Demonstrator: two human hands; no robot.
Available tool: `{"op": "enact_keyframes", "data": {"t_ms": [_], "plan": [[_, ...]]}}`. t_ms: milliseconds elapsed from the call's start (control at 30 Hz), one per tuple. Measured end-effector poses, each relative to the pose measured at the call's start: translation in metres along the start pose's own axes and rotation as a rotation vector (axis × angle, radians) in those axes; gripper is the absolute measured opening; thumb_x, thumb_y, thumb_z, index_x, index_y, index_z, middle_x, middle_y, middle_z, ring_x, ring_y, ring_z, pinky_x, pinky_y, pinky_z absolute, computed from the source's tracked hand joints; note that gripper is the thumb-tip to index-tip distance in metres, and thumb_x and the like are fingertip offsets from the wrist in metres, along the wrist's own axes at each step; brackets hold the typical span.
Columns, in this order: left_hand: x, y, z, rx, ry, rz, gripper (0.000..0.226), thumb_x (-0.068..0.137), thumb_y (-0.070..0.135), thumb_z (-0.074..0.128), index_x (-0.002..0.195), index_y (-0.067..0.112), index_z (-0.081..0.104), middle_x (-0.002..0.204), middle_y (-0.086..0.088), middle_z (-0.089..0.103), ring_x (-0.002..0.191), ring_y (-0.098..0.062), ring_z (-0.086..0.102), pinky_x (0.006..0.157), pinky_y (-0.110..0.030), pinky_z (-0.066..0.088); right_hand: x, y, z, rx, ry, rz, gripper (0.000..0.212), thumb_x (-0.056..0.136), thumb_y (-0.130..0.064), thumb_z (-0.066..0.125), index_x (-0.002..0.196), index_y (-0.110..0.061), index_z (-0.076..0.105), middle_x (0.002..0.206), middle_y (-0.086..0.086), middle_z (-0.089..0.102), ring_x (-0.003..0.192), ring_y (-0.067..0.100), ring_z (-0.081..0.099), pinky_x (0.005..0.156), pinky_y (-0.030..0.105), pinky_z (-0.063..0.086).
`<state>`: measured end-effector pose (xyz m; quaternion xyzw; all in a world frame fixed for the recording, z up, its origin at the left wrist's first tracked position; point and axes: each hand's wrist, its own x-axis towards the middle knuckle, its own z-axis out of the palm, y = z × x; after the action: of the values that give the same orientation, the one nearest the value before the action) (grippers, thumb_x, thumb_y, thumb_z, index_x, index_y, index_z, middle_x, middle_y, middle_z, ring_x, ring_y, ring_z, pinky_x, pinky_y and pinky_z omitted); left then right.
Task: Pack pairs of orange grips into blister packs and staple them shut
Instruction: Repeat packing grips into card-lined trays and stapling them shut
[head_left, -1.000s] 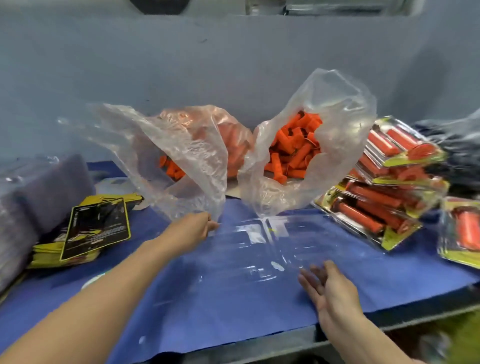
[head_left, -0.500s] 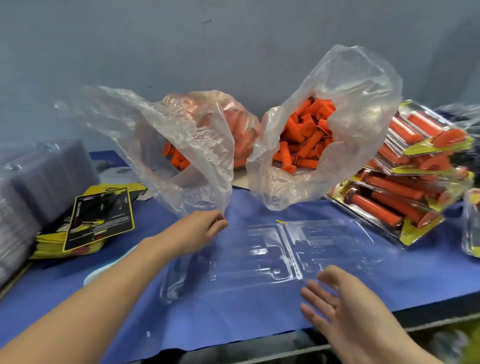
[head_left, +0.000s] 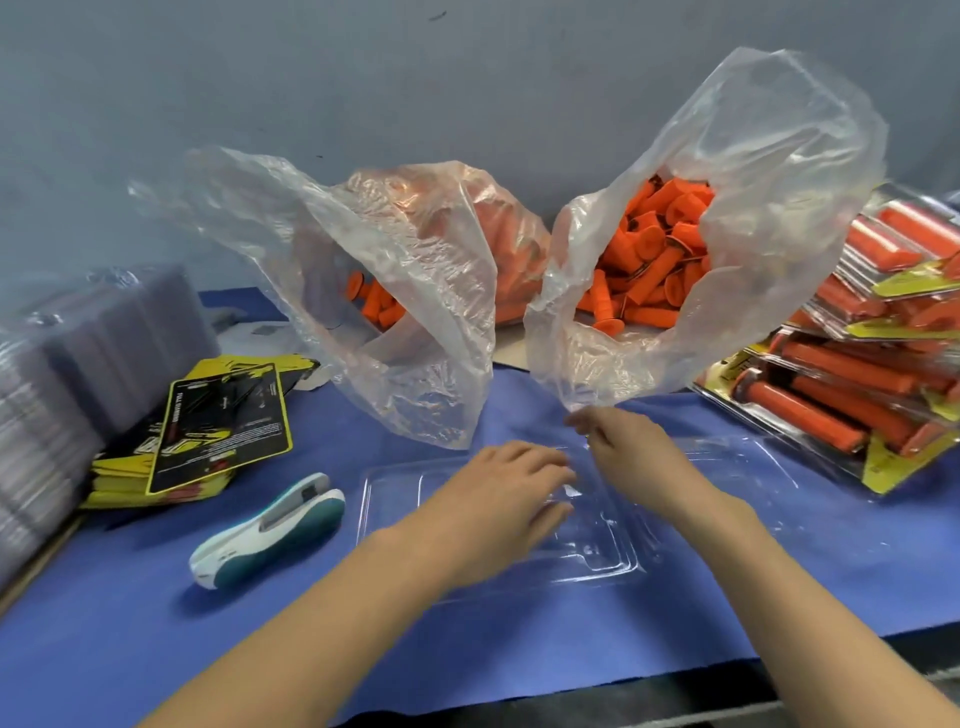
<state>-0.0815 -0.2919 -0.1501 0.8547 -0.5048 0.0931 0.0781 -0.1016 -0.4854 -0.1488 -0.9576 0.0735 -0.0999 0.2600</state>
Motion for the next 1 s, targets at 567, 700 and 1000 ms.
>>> {"op": "enact_keyframes", "data": {"t_ms": [567, 700, 1000], "plan": [[0.006, 0.001, 0.014, 0.093, -0.012, 0.161, 0.04, 0.1, 0.025, 0.045, 0.138, 0.033, 0.052, 0.138, -0.011, 0.049, 0.126, -0.029, 0.045, 0.109, -0.039, 0.032, 0.006, 0.006, 0.013, -0.128, -0.04, -0.039, 0.039, 0.1, -0.017, 0.034, 0.123, -0.033, 0.061, 0.108, -0.003, 0.066, 0.111, 0.023, 0.052, 0.092, 0.039, 0.041], [0.006, 0.003, 0.005, 0.027, -0.007, 0.146, 0.038, 0.1, 0.021, 0.047, 0.136, 0.033, 0.056, 0.145, -0.009, 0.044, 0.133, -0.027, 0.038, 0.112, -0.036, 0.025, 0.01, 0.005, 0.017, -0.207, -0.078, -0.032, 0.038, 0.1, -0.02, 0.033, 0.125, -0.034, 0.058, 0.108, -0.006, 0.066, 0.113, 0.022, 0.052, 0.087, 0.037, 0.039], [-0.047, -0.064, -0.046, -0.071, 0.384, -0.314, 0.017, 0.097, 0.019, 0.056, 0.11, 0.018, 0.068, 0.108, 0.002, 0.066, 0.104, -0.022, 0.056, 0.093, -0.039, 0.046, 0.018, -0.02, 0.014, -0.246, 0.036, -0.135, 0.034, 0.103, -0.028, 0.038, 0.129, -0.03, 0.06, 0.127, -0.005, 0.062, 0.116, 0.026, 0.053, 0.097, 0.037, 0.04]]}}
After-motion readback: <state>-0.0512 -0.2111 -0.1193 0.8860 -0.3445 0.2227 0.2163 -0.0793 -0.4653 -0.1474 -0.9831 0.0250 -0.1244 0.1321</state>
